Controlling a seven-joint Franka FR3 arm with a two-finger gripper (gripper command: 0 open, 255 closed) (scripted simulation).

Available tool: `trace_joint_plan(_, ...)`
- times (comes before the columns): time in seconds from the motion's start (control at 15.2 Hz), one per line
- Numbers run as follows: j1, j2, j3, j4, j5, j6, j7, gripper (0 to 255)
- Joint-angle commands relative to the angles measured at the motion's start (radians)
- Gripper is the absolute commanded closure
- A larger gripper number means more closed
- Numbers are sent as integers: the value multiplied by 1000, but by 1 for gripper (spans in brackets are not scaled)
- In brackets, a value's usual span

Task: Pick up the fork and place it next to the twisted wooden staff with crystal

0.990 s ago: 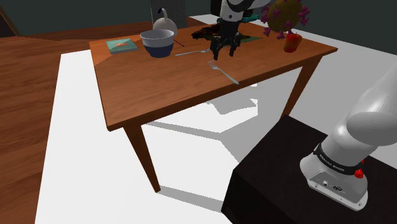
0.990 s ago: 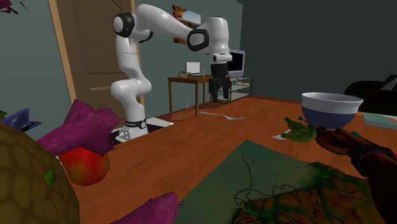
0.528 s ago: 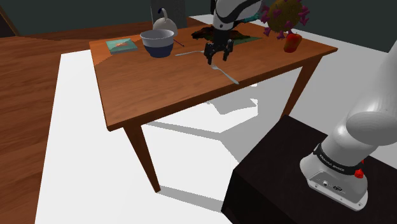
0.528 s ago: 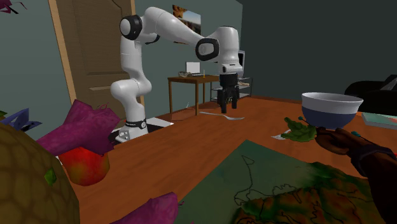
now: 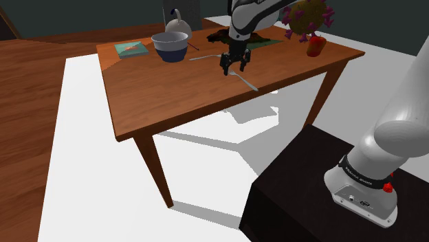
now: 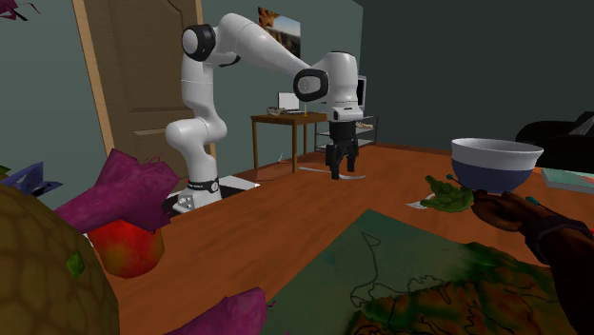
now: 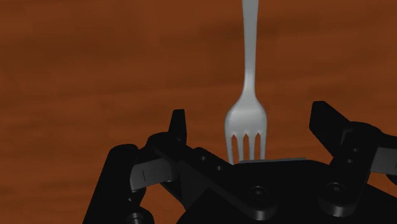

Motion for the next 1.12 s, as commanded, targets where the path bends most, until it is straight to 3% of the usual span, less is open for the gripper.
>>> trace_joint_plan(0.0,0,1,0,0,0,1,0,0)
trace_joint_plan(0.2,0,1,0,0,0,1,0,0)
trace_joint_plan(0.26,0,1,0,0,0,1,0,255)
trace_joint_plan(0.86,0,1,0,0,0,1,0,255)
trace_joint_plan(1.06,0,-15,0,21,1,-36,-1,255)
